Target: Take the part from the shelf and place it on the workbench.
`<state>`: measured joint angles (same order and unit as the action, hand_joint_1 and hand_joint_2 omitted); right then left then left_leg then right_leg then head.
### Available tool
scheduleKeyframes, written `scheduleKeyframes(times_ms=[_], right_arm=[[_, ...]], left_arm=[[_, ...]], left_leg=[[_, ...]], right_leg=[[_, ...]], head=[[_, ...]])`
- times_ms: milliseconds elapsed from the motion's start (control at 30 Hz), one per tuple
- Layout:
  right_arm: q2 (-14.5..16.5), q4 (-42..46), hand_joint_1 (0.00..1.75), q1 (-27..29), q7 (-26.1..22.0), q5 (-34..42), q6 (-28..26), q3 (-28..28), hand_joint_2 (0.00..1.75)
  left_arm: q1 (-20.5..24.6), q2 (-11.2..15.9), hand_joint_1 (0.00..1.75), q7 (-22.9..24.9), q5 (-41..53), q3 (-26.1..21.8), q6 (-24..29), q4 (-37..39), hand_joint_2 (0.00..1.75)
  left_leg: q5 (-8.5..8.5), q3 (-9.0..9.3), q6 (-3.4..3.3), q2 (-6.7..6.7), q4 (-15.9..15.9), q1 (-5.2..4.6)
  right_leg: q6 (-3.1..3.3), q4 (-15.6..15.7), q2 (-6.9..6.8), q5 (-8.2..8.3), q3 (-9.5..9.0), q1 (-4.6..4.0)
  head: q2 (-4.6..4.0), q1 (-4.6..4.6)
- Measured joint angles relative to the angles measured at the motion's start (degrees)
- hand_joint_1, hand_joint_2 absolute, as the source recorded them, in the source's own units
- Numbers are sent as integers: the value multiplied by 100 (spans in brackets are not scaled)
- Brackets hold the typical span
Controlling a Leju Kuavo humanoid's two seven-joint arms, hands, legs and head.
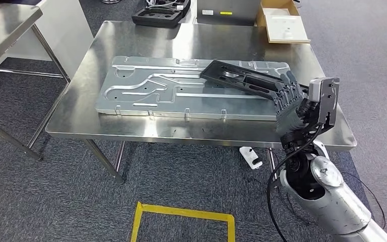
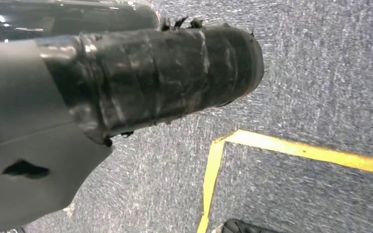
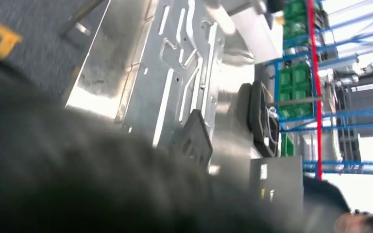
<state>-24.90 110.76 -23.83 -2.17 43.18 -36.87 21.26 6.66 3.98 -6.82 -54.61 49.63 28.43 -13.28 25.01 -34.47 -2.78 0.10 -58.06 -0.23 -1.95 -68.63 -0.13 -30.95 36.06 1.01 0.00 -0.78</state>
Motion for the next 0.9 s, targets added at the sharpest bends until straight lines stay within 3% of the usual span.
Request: scheduleKeyframes(times_ms=[67,133,233,267,300,400,433,467,567,600,733,800,867,900], right_arm=[[-4,83,0,-47,-130,63,51,37,0],[-10,161,0,-84,-221,71,127,63,0],[-15,255,0,-102,-334,97,274,91,0],[-16,280,0,-103,-360,117,316,97,0],[-16,303,0,-105,-388,151,357,101,0],[-17,338,0,-90,-465,274,448,110,0],[-17,339,0,-79,-483,301,462,115,0],[-17,343,0,-68,-497,319,470,120,0],[-19,377,0,-58,-538,338,490,125,0],[-19,390,0,-60,-550,345,501,125,0],[-22,415,0,-55,-633,557,574,125,0],[-22,416,0,-46,-724,723,617,125,0],[-22,416,0,-34,-778,790,633,125,0],[-22,416,0,-22,-788,799,635,125,0]], left_arm=[[2,0,0,-7,5,1,-15,-1,0],[5,1,0,-16,13,2,-32,0,0],[-7,5,0,-25,22,14,-61,2,0],[-12,7,0,-28,26,21,-68,2,0],[-12,9,0,-33,32,31,-73,2,0],[-7,15,0,-43,54,75,-78,4,0],[-9,15,0,-48,58,91,-79,4,0],[-11,15,0,-53,61,103,-78,4,0],[3,17,0,-73,71,116,-67,4,0],[8,20,0,-78,75,120,-64,4,0],[13,26,0,-89,80,131,-62,4,0],[14,26,0,-90,73,132,-62,4,0],[16,26,0,-89,66,132,-62,4,0],[14,26,0,-89,65,132,-62,4,0]], left_leg=[[-35,-77,35,-1,-51,-7],[-78,-116,94,-2,-77,-15],[-68,-176,207,-12,-115,-23],[24,-223,244,-17,-190,-21],[233,-319,283,-20,-419,-3],[855,-620,374,-20,-1419,43],[875,-598,390,-20,-1529,53],[797,-472,397,-20,-1428,63],[470,263,353,-29,-352,65],[421,408,318,-36,-112,52],[330,389,149,-32,31,38],[227,332,42,-6,70,64],[141,224,-11,10,67,62],[103,162,-15,13,59,59]], right_leg=[[51,723,-2,172,-455,-25],[98,1007,-1,200,-592,-64],[186,1053,-4,314,-522,-32],[218,1072,-9,356,-493,-10],[247,1080,-16,398,-454,-3],[288,1070,-23,515,-290,-5],[280,1063,-18,551,-234,-2],[266,1052,-13,584,-182,3],[193,1001,-9,657,-61,14],[161,991,-12,680,-41,13],[24,979,-6,728,-1,5],[-15,648,3,413,139,6],[-36,-81,7,-94,389,9],[-47,-415,7,-251,481,9]], head=[[0,-5],[0,0],[0,7],[0,-1],[0,-10],[0,-28],[0,-29],[0,-29],[0,-27],[0,-27],[0,-21],[0,-3],[0,13],[0,14]])
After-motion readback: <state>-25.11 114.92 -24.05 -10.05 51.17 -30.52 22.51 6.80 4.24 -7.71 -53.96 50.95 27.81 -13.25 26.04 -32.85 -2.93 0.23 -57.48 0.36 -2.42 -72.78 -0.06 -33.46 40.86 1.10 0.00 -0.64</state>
